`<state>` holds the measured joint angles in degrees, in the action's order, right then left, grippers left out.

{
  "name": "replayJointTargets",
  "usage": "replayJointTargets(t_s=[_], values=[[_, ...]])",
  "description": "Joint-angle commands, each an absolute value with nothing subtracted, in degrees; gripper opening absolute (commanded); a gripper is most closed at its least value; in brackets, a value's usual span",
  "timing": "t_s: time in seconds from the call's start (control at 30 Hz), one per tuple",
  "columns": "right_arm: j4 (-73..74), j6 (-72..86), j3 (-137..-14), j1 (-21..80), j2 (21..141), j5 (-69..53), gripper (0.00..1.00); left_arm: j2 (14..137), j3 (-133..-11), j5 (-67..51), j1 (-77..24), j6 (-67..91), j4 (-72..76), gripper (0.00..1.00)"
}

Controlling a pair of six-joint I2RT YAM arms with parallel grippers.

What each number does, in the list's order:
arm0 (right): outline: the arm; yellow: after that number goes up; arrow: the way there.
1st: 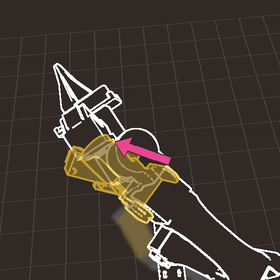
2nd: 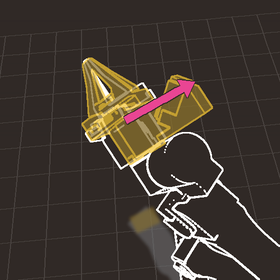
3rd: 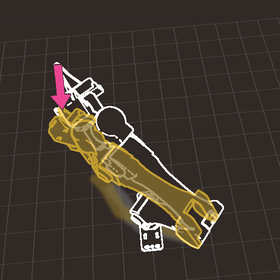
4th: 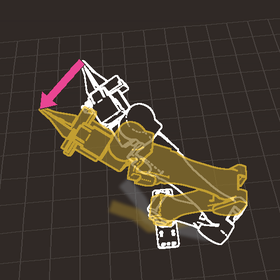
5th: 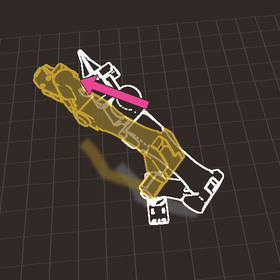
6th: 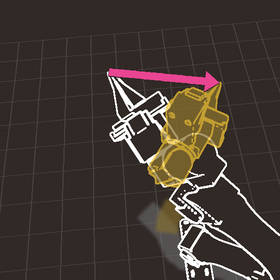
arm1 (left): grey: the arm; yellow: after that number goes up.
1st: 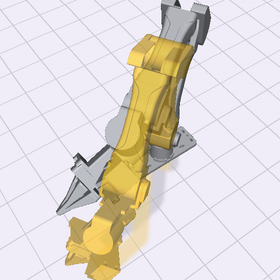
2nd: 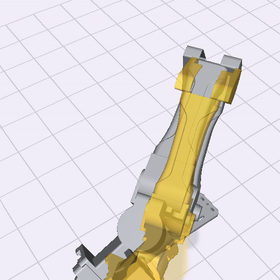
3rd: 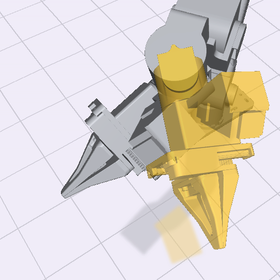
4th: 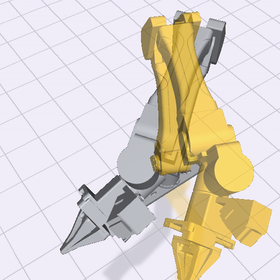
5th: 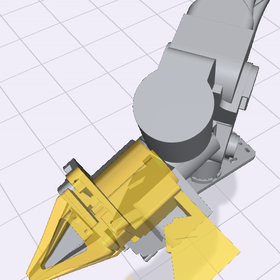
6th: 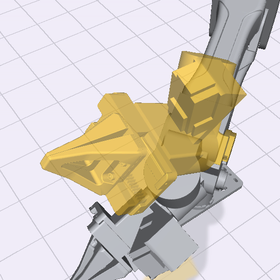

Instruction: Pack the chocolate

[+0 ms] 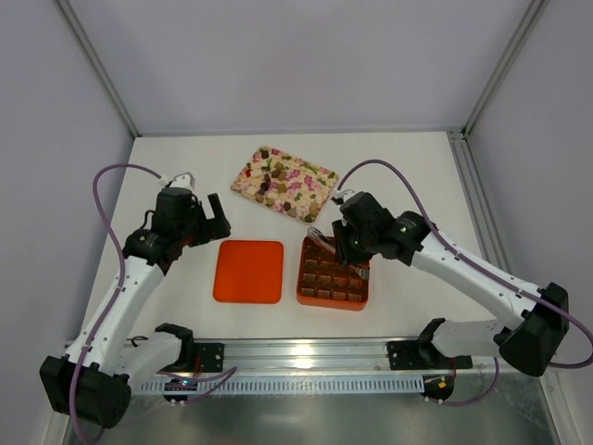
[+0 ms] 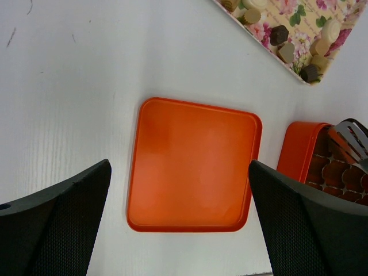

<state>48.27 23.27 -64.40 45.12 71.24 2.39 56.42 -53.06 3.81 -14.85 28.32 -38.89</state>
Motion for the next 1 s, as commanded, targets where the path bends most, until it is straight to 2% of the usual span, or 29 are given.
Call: replayJointTargets(t_s=[0.0, 0.23, 0.37, 0.7, 0.97], values=[[46.15, 25.75, -63.28, 46.14, 68.47, 3.08, 0.25, 56.51, -53.79, 3.69, -14.59, 28.83, -38.14, 1.0], [44.65, 26.1, -61.87, 46.67, 68.99, 2.99, 0.26, 56.69, -53.7, 3.96, -14.59, 28.92, -38.14, 1.0], [44.39, 26.28, -61.61, 46.93, 69.17, 3.16, 0.34, 56.86, -53.61, 3.87, -14.59, 29.0, -38.14, 1.0], [44.73, 26.54, -61.79, 47.2, 68.64, 3.25, 0.4, 56.95, -53.7, 3.6, -14.59, 29.0, -38.14, 1.0], [47.28, 24.97, -68.89, 47.11, 68.02, 3.6, 0.4, 56.69, -53.61, 3.17, -14.59, 28.92, -38.14, 1.0]])
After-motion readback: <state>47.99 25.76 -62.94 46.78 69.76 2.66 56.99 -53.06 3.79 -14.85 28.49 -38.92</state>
